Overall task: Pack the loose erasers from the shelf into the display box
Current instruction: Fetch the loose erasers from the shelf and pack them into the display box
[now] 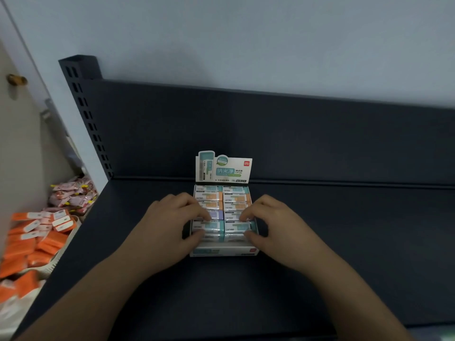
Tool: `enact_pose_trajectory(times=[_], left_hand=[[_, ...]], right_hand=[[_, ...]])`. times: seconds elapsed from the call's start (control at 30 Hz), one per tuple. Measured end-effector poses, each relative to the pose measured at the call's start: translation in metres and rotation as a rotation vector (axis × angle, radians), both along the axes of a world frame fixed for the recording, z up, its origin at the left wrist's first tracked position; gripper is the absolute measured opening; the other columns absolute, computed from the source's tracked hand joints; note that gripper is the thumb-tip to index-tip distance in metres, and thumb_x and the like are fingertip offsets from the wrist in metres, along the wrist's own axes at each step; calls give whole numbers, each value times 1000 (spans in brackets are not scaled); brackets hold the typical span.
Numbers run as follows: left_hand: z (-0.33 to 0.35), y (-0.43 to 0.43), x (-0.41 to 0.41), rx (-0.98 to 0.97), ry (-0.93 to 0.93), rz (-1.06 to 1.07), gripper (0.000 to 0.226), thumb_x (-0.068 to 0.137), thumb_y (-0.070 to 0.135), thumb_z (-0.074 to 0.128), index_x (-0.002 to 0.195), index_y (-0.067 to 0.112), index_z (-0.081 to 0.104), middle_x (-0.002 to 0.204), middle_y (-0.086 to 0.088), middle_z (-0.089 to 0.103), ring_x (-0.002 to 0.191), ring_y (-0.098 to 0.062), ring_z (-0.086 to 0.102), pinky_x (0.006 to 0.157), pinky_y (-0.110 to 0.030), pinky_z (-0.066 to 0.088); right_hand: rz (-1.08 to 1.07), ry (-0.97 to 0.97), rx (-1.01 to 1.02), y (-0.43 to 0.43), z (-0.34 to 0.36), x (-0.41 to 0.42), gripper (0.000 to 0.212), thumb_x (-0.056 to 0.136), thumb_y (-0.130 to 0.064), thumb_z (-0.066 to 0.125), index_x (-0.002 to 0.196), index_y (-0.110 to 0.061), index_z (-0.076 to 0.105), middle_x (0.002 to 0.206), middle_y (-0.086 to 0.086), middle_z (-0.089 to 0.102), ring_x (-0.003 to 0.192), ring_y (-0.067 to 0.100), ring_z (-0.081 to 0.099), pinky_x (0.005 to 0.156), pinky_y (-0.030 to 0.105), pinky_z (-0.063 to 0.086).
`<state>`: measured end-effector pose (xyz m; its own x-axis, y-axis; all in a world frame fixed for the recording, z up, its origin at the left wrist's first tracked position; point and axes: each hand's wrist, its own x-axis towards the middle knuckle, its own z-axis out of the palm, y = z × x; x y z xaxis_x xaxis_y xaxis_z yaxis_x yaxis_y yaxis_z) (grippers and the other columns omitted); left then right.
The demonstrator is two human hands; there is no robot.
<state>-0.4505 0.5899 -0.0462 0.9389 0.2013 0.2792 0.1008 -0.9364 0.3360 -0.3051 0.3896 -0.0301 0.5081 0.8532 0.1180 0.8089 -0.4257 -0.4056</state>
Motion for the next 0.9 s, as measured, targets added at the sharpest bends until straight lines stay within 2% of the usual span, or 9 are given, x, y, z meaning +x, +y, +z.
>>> enact_pose_trajectory(times=[0.23,0.33,0.4,0.53,0.7,0.9], left_hand=[[-2,1,0,31,-31,-39,25,81,41,68,106,41,67,107,24,54,97,-2,48,81,-29,36],[-4,2,1,6,-32,-41,30,83,55,50,105,43,66,106,27,52,96,1,46,81,-29,37],[-5,3,2,-13,-31,-43,37,81,60,43,105,44,66,105,28,51,96,3,45,84,-31,41],[-6,5,0,-44,-36,-41,32,81,58,48,105,43,63,105,28,50,98,3,46,88,-36,45],[-6,4,0,-59,-32,-40,23,83,44,66,107,42,62,105,28,49,99,3,45,90,-35,44],[-6,3,1,-86,-31,-31,25,83,39,67,107,41,62,107,27,49,101,2,45,90,-24,41]], right_hand=[[4,-16,2,0,0,-3,28,86,-36,67,114,-35,63,114,-18,49,109,7,49,95,34,45],[-16,-33,-6,0,2,-4,29,86,-38,66,115,-36,64,112,-20,49,107,5,49,94,30,45],[-36,-18,6,0,1,-4,28,86,-37,67,114,-34,65,106,-21,47,100,3,51,88,24,46],[-81,48,78,-1,-4,-8,19,86,-32,69,104,-28,63,97,-22,41,83,-2,49,75,15,43],[-100,74,86,-2,-5,-11,19,86,-29,67,102,-30,57,98,-19,43,81,1,51,75,20,48],[-120,78,86,1,-4,-12,17,85,-27,67,100,-29,59,99,-17,44,81,2,51,74,19,48]])
